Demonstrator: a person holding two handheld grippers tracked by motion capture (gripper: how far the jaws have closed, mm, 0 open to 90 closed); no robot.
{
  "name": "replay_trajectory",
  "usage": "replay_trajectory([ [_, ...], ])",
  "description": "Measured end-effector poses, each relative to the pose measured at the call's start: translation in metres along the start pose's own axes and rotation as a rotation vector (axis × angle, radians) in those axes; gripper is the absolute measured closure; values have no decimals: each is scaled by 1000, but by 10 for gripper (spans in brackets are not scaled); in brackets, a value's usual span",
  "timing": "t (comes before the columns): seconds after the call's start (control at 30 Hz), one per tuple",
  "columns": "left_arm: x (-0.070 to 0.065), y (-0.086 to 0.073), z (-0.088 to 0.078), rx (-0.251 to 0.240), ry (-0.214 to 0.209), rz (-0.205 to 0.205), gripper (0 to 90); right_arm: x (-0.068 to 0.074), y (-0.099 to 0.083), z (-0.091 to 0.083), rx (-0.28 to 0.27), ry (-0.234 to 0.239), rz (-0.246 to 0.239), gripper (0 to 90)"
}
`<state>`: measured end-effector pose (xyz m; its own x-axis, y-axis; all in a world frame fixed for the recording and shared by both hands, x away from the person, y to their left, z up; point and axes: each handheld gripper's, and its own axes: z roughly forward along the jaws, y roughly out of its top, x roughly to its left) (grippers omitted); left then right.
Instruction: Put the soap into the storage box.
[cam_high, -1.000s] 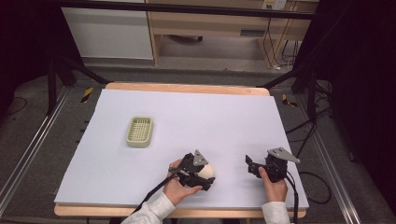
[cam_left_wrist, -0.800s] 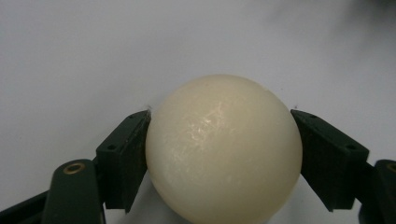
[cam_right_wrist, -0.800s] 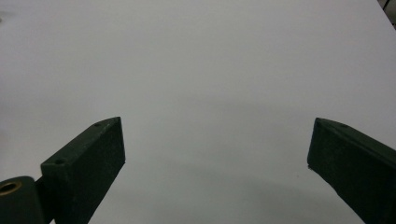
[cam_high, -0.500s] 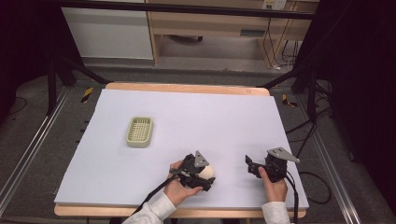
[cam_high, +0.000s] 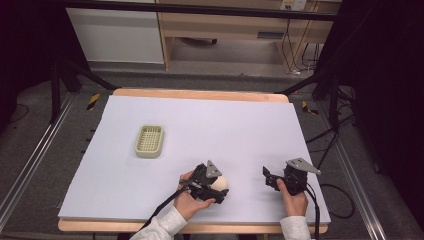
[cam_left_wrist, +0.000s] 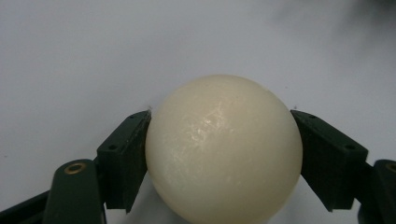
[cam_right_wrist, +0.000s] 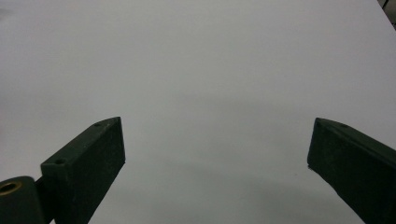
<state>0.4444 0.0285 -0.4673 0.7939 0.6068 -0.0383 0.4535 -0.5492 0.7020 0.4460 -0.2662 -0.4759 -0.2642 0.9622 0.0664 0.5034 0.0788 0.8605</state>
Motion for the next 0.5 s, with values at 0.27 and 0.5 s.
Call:
replay_trajectory([
  [0.27, 15, 3, -28, -33, 28, -7, 237, 0, 0, 0, -3, 0, 1, 45],
  [0.5, 31, 1, -48, -47, 59, -33, 237, 1, 0, 0, -3, -1, -2, 45],
])
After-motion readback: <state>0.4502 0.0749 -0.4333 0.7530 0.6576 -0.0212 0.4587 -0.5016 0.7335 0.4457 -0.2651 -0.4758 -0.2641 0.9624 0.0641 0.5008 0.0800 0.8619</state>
